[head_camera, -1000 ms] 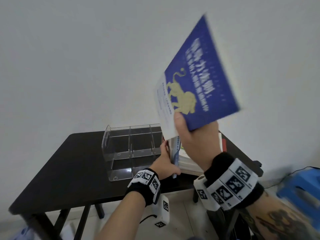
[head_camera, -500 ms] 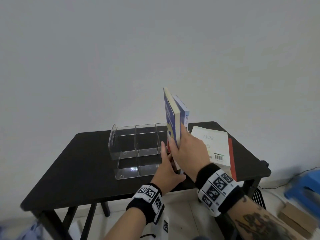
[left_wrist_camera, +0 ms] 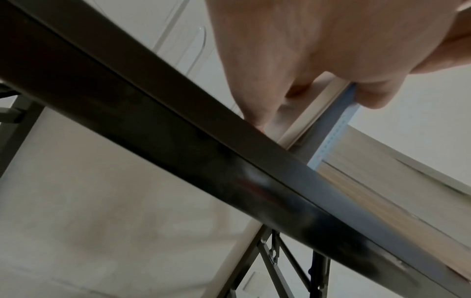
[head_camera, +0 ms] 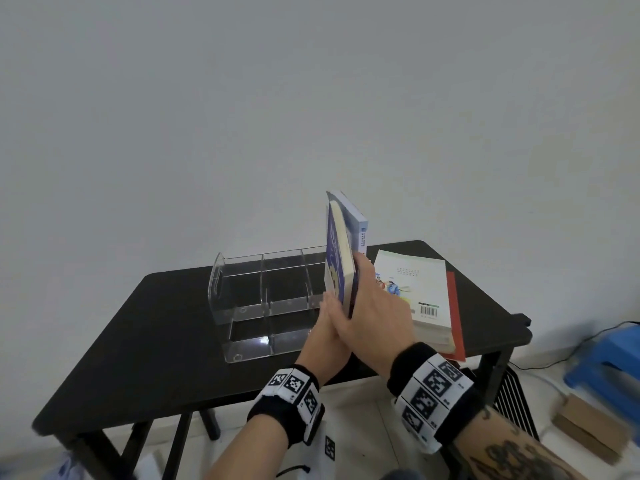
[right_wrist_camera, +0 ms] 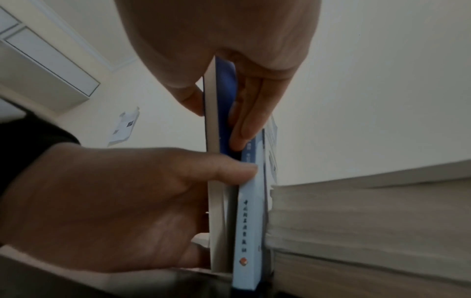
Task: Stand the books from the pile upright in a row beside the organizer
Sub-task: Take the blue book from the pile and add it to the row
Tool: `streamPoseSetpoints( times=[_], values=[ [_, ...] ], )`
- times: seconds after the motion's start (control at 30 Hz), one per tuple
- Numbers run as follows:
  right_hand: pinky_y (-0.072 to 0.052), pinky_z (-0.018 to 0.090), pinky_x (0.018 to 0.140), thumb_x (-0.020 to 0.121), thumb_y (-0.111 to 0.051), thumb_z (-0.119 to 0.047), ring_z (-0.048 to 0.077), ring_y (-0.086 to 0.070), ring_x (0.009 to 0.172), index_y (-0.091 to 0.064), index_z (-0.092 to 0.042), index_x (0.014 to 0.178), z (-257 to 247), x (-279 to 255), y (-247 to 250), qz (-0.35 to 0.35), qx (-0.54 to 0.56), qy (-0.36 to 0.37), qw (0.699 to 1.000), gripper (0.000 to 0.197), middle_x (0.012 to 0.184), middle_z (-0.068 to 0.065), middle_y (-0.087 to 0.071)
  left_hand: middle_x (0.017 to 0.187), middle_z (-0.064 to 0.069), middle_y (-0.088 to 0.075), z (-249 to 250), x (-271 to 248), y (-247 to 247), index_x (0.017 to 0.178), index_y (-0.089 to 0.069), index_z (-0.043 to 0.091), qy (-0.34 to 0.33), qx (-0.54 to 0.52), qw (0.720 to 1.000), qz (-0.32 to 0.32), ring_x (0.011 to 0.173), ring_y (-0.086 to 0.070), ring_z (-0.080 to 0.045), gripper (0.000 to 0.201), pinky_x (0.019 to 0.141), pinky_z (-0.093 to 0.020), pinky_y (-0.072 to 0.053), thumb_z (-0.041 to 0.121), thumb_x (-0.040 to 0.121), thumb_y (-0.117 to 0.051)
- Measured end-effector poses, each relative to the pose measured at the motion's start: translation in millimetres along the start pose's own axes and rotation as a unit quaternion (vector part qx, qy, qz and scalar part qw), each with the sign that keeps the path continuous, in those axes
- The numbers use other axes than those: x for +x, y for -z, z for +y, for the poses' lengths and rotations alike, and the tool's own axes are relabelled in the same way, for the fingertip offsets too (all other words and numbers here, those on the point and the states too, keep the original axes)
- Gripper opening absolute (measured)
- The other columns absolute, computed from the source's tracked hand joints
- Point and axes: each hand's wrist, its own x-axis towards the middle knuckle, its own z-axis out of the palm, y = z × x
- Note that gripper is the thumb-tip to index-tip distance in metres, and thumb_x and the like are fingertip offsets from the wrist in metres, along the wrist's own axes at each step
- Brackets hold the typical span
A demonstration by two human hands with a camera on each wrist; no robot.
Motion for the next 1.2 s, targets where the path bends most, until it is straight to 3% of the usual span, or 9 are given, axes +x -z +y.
streamPoseSetpoints(
  times=[0.2, 0.3, 0.4, 0.47, 0.57, 0.7, 0.9, 1.07, 1.2],
  values=[
    [-0.055, 0.027, 0.063, 0.090, -0.053, -0.047, 0.008, -0.065, 0.067, -0.029, -0.022, 0.132, 7, -5, -6, 0.040, -0.015, 0.031, 0.999, 0.055, 0.087, -0.011, -0.066, 0.116, 0.009, -0.056, 0, 8, 4, 0.147, -0.029, 0.000, -0.016, -0.062, 0.997, -0.039, 0.095, -0.055, 0.010, 0.072, 0.099, -0.030, -0.050, 0.030, 0.091, -0.061],
    [-0.051, 0.023, 0.061, 0.090, -0.056, -0.047, 0.007, -0.062, 0.065, -0.027, -0.030, 0.115, 15, -5, -8, 0.029, -0.013, 0.008, 0.999, 0.042, 0.078, -0.011, -0.063, 0.134, 0.013, -0.051, 0, 8, 6, 0.153, -0.015, 0.020, 0.046, -0.133, 0.989, -0.041, 0.102, -0.054, 0.011, 0.062, 0.107, -0.031, -0.045, 0.021, 0.103, -0.051],
    [-0.046, 0.017, 0.056, 0.091, -0.054, -0.047, 0.004, -0.058, 0.062, -0.023, -0.034, 0.096, 21, -5, -11, 0.011, -0.028, -0.009, 1.000, 0.035, 0.077, -0.010, -0.059, 0.131, 0.023, -0.048, 10, -1, 9, 0.157, -0.003, 0.032, 0.045, -0.193, 0.978, -0.058, 0.114, -0.052, 0.008, 0.062, 0.111, -0.027, -0.039, 0.040, 0.106, -0.036],
    [-0.035, 0.012, 0.050, 0.092, -0.053, -0.041, 0.002, -0.052, 0.058, -0.025, -0.032, 0.094, 25, -6, -13, -0.006, -0.035, -0.015, 0.999, 0.029, 0.078, -0.011, -0.058, 0.146, 0.015, -0.043, 8, -1, 8, 0.156, -0.009, 0.043, 0.031, -0.194, 0.980, -0.042, 0.131, -0.045, -0.001, 0.059, 0.113, -0.028, -0.035, 0.043, 0.105, -0.037],
    [-0.026, 0.015, 0.049, 0.089, -0.051, -0.025, 0.005, -0.046, 0.057, -0.031, -0.028, 0.092, 34, -7, -12, -0.022, -0.051, -0.034, 0.998, 0.021, 0.077, -0.010, -0.055, 0.156, 0.009, -0.035, -14, 9, -1, 0.151, -0.014, 0.057, 0.019, -0.176, 0.984, -0.025, 0.142, -0.038, -0.009, 0.062, 0.117, -0.044, -0.033, 0.038, 0.100, -0.045],
    [-0.037, 0.029, 0.062, 0.086, -0.052, -0.024, 0.017, -0.050, 0.074, -0.044, -0.022, 0.090, 47, -2, -9, -0.023, -0.072, -0.071, 0.995, 0.009, 0.084, -0.007, -0.052, 0.148, 0.011, -0.044, -5, 3, 4, 0.157, -0.010, 0.042, 0.020, -0.126, 0.991, -0.024, 0.132, -0.049, -0.007, 0.062, 0.113, -0.033, -0.040, 0.022, 0.104, -0.036],
    [-0.044, 0.035, 0.081, 0.085, -0.049, -0.031, 0.022, -0.047, 0.093, -0.054, -0.016, 0.103, 79, 8, -9, -0.031, -0.190, -0.091, 0.977, 0.023, 0.102, 0.004, -0.053, 0.110, -0.010, -0.066, -4, 4, 1, 0.137, -0.027, 0.019, 0.050, -0.094, 0.994, 0.031, 0.082, -0.066, -0.011, 0.033, 0.073, -0.029, -0.056, 0.013, 0.105, -0.032],
    [-0.039, 0.043, 0.090, 0.091, -0.041, -0.043, 0.031, -0.045, 0.107, -0.052, -0.011, 0.114, 97, 20, 5, -0.043, -0.211, -0.205, 0.955, 0.042, 0.118, 0.014, -0.051, 0.113, -0.006, -0.062, -3, 3, -3, 0.144, -0.026, 0.021, 0.046, -0.090, 0.994, 0.037, 0.091, -0.066, -0.015, 0.039, 0.081, -0.030, -0.056, 0.016, 0.106, -0.032],
    [-0.041, 0.042, 0.089, 0.090, -0.043, -0.057, 0.036, -0.050, 0.115, -0.039, -0.003, 0.127, 123, 33, 15, -0.118, -0.176, -0.324, 0.922, 0.066, 0.125, 0.019, -0.053, 0.136, -0.005, -0.057, -3, 3, -8, 0.155, -0.023, 0.023, 0.052, -0.083, 0.993, 0.061, 0.120, -0.059, -0.019, 0.050, 0.105, -0.034, -0.048, 0.018, 0.107, -0.033]
  ],
)
